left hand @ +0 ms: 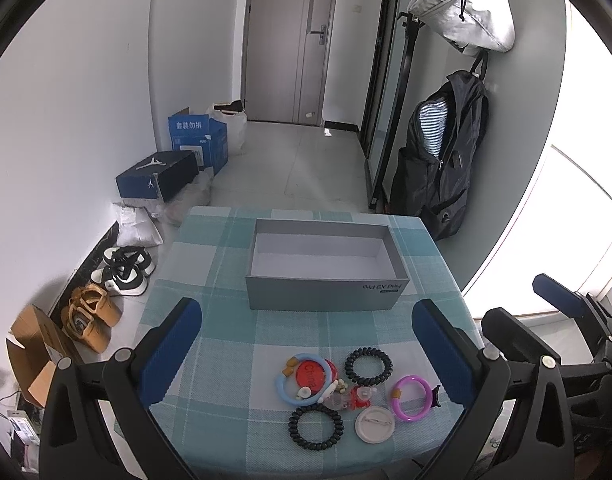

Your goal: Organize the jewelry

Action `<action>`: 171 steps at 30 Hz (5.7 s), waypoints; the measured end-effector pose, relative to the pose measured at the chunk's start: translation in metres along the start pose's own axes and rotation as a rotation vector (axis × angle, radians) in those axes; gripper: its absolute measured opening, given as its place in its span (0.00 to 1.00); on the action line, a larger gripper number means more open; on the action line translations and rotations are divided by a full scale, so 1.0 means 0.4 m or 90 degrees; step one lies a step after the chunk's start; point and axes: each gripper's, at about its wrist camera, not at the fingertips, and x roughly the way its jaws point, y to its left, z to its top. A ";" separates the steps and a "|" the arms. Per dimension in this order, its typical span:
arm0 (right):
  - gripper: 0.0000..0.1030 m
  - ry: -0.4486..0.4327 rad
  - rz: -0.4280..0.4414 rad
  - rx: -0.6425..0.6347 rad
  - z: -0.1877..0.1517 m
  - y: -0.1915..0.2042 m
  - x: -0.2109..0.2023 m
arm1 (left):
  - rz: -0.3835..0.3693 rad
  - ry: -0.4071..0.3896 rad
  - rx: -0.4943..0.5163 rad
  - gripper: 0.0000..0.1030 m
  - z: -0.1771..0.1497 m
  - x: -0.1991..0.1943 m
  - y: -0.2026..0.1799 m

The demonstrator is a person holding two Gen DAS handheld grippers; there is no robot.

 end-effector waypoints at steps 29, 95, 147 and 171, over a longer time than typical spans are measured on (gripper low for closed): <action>0.93 0.303 0.077 -0.035 -0.184 -0.021 0.199 | 0.042 0.134 -0.041 0.99 -0.071 0.116 0.137; 0.08 0.330 0.035 -0.035 -0.172 -0.028 0.205 | -0.028 0.320 0.133 0.59 -0.203 0.195 0.014; 0.08 0.232 0.071 0.090 -0.050 -0.011 0.178 | -0.180 0.190 -0.034 0.29 -0.053 0.030 0.130; 0.08 0.199 0.110 0.071 0.246 -0.049 0.375 | -0.147 0.155 -0.064 0.29 0.188 0.224 0.156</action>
